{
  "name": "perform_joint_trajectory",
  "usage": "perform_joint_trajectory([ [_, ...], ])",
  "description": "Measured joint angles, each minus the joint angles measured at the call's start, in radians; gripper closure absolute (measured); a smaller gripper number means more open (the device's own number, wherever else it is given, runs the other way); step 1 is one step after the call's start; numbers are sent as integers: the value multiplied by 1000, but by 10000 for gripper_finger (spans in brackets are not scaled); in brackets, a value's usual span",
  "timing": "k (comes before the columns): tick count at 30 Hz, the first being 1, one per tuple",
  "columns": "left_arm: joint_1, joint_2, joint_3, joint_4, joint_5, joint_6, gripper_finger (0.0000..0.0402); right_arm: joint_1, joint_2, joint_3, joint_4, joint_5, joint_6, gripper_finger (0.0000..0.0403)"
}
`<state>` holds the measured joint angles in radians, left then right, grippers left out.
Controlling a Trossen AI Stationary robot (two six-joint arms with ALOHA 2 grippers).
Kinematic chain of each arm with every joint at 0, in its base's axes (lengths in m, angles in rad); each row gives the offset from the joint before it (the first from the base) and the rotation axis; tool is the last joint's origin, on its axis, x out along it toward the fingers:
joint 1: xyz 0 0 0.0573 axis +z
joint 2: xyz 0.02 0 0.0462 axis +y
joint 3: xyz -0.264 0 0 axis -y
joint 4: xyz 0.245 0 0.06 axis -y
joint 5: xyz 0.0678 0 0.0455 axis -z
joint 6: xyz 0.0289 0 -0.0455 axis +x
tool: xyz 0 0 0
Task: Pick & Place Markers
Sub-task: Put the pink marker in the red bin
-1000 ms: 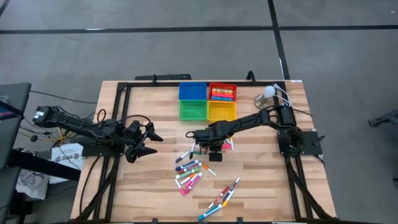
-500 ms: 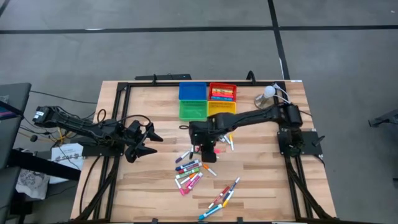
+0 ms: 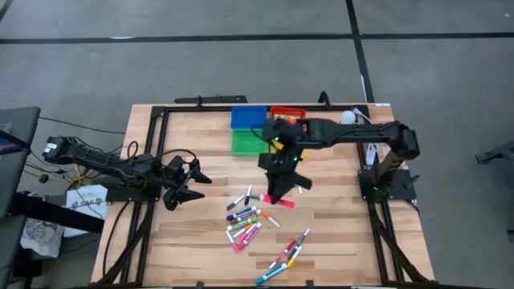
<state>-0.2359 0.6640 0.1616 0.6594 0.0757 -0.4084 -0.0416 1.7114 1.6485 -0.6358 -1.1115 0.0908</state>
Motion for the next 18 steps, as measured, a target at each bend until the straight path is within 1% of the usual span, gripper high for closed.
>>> perform_joint_trajectory([
  [3,0,0,0,0,0,0,119,0,-31,0,59,-20,21,347],
  [8,0,0,0,0,0,0,119,9,-58,1,61,-17,18,347],
  [10,0,0,0,0,0,0,119,9,-57,1,48,6,18,347],
  [11,0,0,0,0,0,0,119,9,-57,0,29,38,17,347],
  [12,0,0,0,0,0,0,119,9,-57,0,4,89,16,347],
  [14,0,0,0,0,0,0,119,11,-56,0,-66,239,11,346],
  [18,0,0,0,1,0,0,119,15,-55,0,-221,619,-39,346],
])
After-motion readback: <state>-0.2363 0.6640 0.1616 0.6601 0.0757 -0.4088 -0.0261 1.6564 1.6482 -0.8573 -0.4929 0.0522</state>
